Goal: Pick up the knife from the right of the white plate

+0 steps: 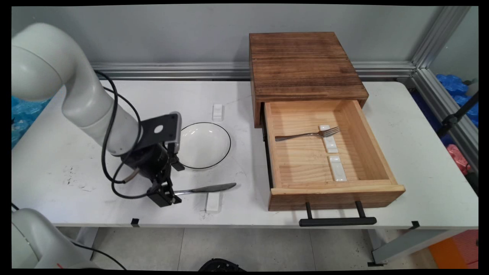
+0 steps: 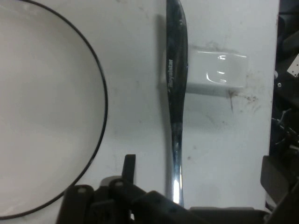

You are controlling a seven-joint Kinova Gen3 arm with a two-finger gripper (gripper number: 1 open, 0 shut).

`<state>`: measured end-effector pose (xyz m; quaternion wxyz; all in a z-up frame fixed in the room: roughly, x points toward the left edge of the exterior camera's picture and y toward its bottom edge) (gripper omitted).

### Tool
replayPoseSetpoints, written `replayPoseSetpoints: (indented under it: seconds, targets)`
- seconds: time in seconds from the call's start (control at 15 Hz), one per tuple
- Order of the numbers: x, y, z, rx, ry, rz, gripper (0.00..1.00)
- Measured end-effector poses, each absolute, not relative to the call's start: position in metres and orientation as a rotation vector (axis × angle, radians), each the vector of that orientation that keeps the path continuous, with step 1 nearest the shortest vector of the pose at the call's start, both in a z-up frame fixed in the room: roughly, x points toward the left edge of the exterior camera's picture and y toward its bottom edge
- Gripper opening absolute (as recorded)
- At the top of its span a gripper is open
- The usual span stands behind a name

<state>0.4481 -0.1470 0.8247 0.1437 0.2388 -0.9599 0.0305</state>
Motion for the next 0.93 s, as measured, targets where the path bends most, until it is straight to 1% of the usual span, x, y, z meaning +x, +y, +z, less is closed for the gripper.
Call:
replayPoseSetpoints:
  seconds: [0.47, 0.93]
  targets:
    - [0.439, -0.147, 0.797, 0.679, -2.780, 0.074, 1.00]
    - [0.434, -0.150, 0.781, 0.710, -2.774, 0.082, 1.00]
